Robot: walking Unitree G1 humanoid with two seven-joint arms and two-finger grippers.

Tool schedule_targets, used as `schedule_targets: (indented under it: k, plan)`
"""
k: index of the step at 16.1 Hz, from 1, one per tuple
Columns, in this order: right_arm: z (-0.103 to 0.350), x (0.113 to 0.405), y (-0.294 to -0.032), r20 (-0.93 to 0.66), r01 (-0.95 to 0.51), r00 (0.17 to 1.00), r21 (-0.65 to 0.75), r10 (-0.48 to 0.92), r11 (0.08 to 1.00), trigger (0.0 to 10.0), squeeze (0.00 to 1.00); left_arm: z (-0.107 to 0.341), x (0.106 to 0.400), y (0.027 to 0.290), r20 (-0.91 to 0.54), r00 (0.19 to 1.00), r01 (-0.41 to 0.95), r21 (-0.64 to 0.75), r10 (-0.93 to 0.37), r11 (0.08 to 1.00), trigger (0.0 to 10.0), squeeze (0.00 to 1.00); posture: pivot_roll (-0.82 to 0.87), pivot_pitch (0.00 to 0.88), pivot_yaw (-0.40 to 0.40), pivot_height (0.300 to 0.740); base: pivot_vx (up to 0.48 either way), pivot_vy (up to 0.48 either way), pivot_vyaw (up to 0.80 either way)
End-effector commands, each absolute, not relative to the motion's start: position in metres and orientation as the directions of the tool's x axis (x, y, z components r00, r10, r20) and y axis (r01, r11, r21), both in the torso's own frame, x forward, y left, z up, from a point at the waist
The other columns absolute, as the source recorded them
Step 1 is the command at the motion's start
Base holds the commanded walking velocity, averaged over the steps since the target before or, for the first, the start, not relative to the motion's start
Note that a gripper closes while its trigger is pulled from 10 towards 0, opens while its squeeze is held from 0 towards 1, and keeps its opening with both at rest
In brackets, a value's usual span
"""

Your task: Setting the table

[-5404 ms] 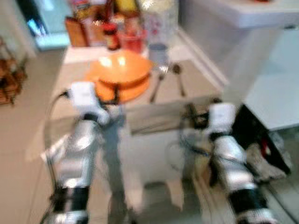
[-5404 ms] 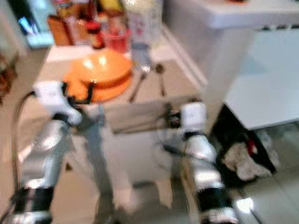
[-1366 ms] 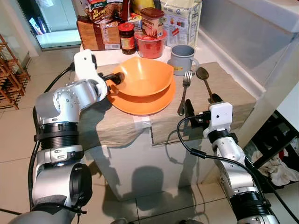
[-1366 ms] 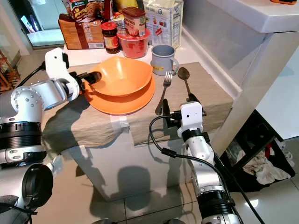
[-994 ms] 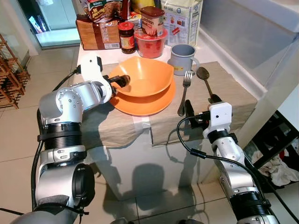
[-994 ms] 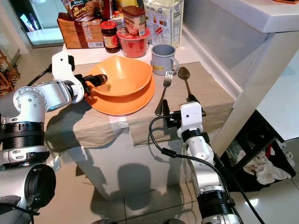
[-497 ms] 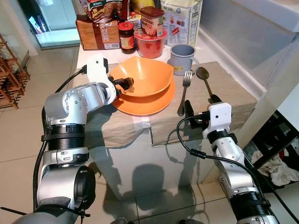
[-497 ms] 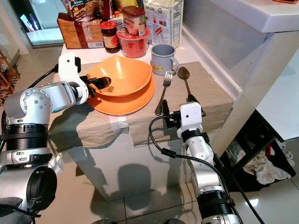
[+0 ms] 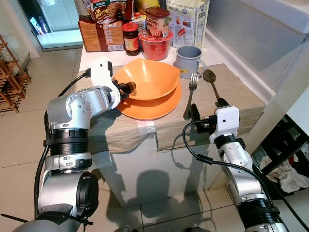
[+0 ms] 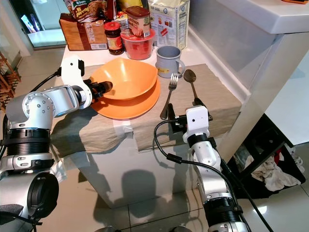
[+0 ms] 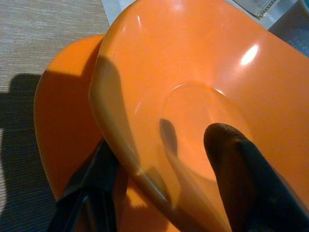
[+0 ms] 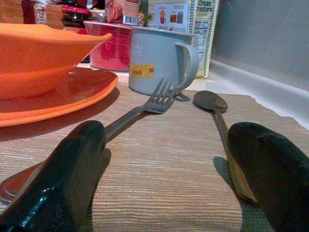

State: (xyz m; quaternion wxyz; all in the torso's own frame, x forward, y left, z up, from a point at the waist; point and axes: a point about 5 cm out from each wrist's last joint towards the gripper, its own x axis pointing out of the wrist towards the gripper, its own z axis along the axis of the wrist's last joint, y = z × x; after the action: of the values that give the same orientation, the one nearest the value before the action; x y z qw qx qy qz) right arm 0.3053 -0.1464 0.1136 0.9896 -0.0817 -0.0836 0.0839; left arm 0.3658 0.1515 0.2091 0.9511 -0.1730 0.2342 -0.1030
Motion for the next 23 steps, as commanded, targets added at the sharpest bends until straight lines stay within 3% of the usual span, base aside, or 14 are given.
schedule_targets:
  k: [1, 13, 18, 23]
  plan:
    - [0.114, 0.304, -0.144, 0.146, -0.163, 0.971, -0.180, 0.190, 0.970, 10.0, 0.00, 0.205, 0.364, 0.153, -0.436, 0.859, 0.109, -0.356, -0.268, 0.928, 0.0, 0.00, -0.05, 0.000, 0.055, 0.740, 0.000, 0.000, 0.00]
    - [0.111, 0.304, -0.142, 0.131, -0.173, 0.972, -0.179, 0.197, 0.969, 10.0, 0.00, 0.200, 0.362, 0.154, -0.405, 0.881, 0.136, -0.278, -0.245, 0.951, 0.0, 0.00, -0.05, 0.000, 0.054, 0.740, 0.000, 0.000, 0.00]
    - [0.110, 0.305, -0.142, 0.129, -0.173, 0.972, -0.181, 0.198, 0.968, 10.0, 0.00, 0.209, 0.365, 0.152, -0.265, 0.931, 0.157, -0.325, -0.249, 0.933, 0.0, 0.00, -0.05, 0.000, 0.053, 0.740, 0.000, 0.000, 0.00]
    - [0.110, 0.304, -0.142, 0.130, -0.172, 0.972, -0.179, 0.197, 0.969, 10.0, 0.00, 0.222, 0.360, 0.151, -0.089, 0.973, 0.194, -0.192, -0.214, 0.962, 0.0, 0.00, -0.05, 0.000, 0.054, 0.740, 0.000, 0.000, 0.00]
